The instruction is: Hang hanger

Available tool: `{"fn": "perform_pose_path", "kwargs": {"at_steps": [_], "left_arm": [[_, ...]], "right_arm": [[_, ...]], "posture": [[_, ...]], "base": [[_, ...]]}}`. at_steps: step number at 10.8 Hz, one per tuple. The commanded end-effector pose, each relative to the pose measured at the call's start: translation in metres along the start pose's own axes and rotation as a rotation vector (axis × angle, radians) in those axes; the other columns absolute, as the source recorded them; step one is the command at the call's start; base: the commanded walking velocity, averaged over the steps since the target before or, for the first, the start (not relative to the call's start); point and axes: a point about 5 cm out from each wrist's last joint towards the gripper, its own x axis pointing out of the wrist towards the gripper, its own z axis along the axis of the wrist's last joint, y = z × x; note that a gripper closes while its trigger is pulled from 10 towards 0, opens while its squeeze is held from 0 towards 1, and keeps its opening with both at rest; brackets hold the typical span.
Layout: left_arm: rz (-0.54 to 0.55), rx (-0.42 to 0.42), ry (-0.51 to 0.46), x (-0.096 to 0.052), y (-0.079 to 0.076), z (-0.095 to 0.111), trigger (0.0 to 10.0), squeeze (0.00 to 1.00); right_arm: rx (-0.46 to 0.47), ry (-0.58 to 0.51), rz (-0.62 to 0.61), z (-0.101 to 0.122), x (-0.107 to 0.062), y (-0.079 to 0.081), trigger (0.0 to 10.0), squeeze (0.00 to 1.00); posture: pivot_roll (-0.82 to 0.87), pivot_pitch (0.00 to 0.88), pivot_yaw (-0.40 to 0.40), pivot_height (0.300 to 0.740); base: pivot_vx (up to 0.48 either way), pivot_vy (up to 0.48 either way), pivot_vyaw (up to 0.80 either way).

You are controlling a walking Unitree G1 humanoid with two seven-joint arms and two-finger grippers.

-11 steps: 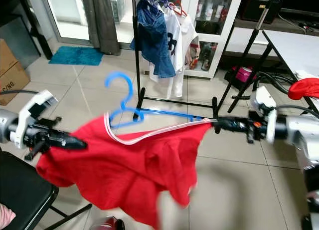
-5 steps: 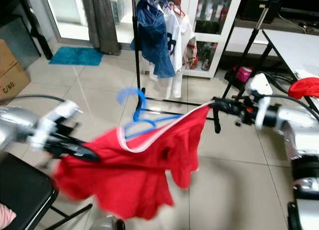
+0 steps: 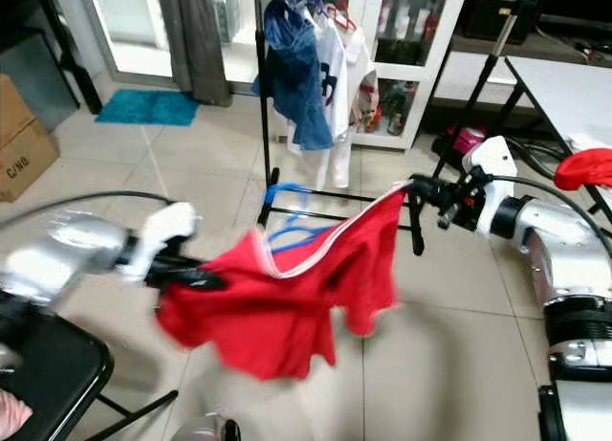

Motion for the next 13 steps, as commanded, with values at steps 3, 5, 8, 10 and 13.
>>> {"fn": "perform_pose_path", "kwargs": {"at_steps": [3, 5, 8, 10, 13], "left_arm": [[0.149, 0.022, -0.077, 0.006, 0.013, 0.012, 0.0, 0.00], [0.144, 0.161, -0.109, 0.002, 0.011, 0.023, 0.0, 0.00], [-0.074, 0.135, -0.084, -0.031, -0.006, 0.014, 0.0, 0.00], [-0.214, 0.082, 0.031, -0.040, -0.016, 0.001, 0.0, 0.00], [-0.286, -0.018, 0.115, -0.048, -0.018, -0.006, 0.0, 0.00]], "right_arm": [[-0.024, -0.090, -0.048, 0.016, -0.001, 0.003, 0.0, 0.00], [-0.015, -0.121, -0.111, 0.018, -0.005, 0.000, 0.0, 0.00], [0.073, -0.067, -0.163, -0.018, -0.039, -0.008, 0.0, 0.00], [0.059, -0.037, -0.055, -0.023, -0.042, -0.004, 0.0, 0.00], [-0.018, 0.018, 0.010, -0.018, -0.043, -0.014, 0.0, 0.00]], "posture": [[0.04, 0.030, 0.012, 0.740], [0.04, 0.028, 0.010, 0.740], [0.05, 0.031, 0.024, 0.740], [0.05, 0.033, 0.030, 0.740], [0.06, 0.037, 0.037, 0.740]], "base": [[0.000, 0.000, 0.00], [0.000, 0.000, 0.00], [0.000, 0.000, 0.00], [0.000, 0.000, 0.00], [0.000, 0.000, 0.00]]}}
